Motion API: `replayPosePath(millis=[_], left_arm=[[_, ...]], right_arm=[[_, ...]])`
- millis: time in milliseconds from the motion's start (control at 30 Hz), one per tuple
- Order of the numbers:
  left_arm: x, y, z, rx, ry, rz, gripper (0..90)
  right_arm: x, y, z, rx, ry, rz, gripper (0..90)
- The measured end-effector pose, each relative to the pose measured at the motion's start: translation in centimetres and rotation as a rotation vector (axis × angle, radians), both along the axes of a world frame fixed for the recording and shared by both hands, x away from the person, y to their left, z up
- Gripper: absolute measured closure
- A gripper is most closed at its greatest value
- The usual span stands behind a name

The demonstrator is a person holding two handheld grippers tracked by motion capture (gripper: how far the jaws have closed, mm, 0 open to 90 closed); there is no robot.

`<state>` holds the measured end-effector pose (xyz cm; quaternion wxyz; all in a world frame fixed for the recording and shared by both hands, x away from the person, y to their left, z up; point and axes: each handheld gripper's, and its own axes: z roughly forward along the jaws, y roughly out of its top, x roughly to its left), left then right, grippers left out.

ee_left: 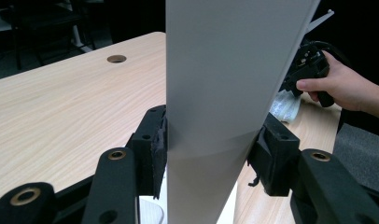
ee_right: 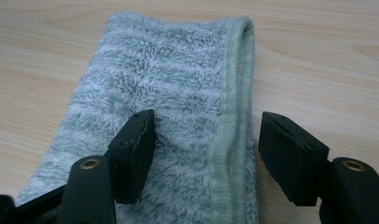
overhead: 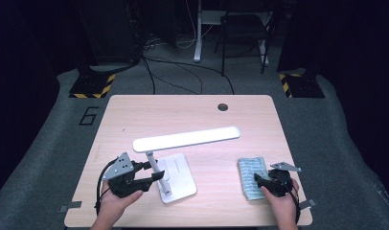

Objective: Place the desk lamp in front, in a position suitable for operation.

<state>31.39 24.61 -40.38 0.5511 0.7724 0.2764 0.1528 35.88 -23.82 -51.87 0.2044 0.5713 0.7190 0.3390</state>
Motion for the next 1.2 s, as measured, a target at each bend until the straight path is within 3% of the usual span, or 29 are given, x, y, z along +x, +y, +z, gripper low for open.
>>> replayPosePath(millis=[133,333,467,567,700,767,933,1200], left_arm=[[0.0,0.1,0.0,0.004,-0.001,-0.006,51.3],[0.1,0.1,0.0,-0.001,0.001,-0.005,51.3],[0.1,0.0,-0.1,-0.017,0.001,-0.002,51.3],[0.1,0.1,-0.1,-0.004,-0.003,-0.011,51.5],[0.0,-0.1,-0.1,-0.004,-0.016,0.0,52.0],[0.0,-0.1,-0.2,-0.006,-0.014,-0.009,52.2],[0.1,-0.2,-0.3,-0.011,-0.028,-0.009,52.3],[0.1,-0.4,-0.4,-0.024,-0.031,-0.016,52.4]], right_arm=[[-0.1,0.2,0.0,-0.008,-0.008,0.02,43.6],[-0.2,0.1,0.0,0.04,0.006,0.053,59.2],[-0.2,0.1,0.1,0.074,0.024,0.044,65.9],[-0.3,0.4,0.2,0.052,0.02,0.047,69.4],[-0.6,1.0,0.6,0.009,-0.007,0.052,73.0],[-0.8,1.1,0.9,0.016,-0.024,0.07,73.4],[-1.5,1.8,1.8,0.056,-0.089,0.074,73.5],[-2.4,2.7,2.8,0.147,-0.13,0.121,73.5]])
